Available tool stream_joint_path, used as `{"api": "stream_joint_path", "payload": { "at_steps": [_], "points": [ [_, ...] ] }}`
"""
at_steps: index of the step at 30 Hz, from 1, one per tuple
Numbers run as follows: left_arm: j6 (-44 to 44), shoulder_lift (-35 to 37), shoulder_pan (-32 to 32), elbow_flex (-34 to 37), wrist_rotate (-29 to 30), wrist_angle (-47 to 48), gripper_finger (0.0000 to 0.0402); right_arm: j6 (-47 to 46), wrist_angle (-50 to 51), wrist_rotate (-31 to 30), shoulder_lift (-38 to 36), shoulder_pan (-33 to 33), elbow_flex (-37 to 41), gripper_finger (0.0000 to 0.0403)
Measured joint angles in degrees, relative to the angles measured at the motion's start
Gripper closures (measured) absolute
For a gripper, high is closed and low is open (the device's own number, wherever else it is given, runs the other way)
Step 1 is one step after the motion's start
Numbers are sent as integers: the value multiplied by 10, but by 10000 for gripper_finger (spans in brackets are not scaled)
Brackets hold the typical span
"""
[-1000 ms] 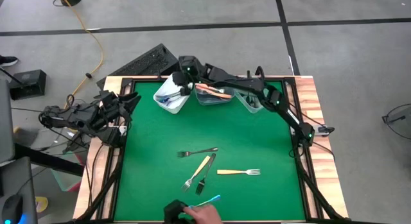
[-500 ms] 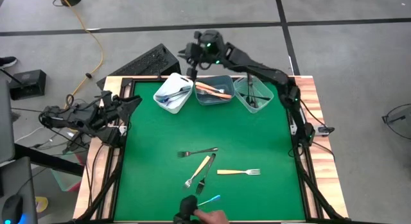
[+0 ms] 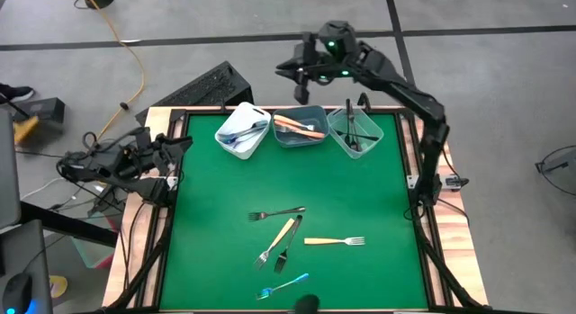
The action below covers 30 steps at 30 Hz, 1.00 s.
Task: Sort silverware by color (type)
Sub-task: Put the yellow fork into the blue bin
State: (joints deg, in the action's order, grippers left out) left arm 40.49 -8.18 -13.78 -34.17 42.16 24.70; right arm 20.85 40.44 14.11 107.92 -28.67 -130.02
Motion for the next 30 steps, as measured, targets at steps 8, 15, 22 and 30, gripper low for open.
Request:
{"api": "stream_joint_path", "payload": {
  "at_steps": [8,15,22,30],
  "points": [
    [-3,7,0,0,-32,46,237,-29,218,12,-83,1,0,327],
    [-3,7,0,0,-44,50,237,-48,306,12,-149,4,0,328],
    [-3,7,0,0,-39,55,237,-93,392,11,-221,10,0,328],
    [9,7,0,0,-39,68,237,-151,413,9,-315,69,70,327]
  ]
}}
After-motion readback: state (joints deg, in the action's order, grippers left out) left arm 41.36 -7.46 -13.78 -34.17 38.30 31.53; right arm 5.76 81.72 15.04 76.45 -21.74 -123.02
